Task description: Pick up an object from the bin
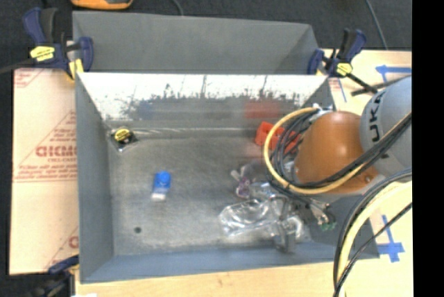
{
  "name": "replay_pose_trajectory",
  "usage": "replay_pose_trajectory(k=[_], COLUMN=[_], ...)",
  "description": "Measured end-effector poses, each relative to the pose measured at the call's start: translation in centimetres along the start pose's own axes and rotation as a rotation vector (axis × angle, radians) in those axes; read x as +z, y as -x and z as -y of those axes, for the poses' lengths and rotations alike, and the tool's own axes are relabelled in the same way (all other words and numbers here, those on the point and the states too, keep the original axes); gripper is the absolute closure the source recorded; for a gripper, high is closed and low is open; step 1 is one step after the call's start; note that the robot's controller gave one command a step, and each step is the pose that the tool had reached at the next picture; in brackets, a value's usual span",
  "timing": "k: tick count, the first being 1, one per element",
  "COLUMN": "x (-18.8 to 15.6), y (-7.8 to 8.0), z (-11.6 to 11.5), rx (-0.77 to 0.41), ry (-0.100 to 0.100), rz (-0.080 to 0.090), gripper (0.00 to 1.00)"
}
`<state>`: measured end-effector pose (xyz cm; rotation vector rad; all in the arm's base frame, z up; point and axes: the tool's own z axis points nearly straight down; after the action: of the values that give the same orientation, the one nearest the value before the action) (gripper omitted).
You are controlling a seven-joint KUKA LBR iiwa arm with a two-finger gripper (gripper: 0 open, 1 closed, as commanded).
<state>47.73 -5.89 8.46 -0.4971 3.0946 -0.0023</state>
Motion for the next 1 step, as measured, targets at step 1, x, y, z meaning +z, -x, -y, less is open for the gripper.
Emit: replay_pose_trajectory(k=[1], x=[1.35], y=[0.49], z=[0.85], rx=[-0.009], ry=[-0.002], rz=[0.001], gripper=[0.00])
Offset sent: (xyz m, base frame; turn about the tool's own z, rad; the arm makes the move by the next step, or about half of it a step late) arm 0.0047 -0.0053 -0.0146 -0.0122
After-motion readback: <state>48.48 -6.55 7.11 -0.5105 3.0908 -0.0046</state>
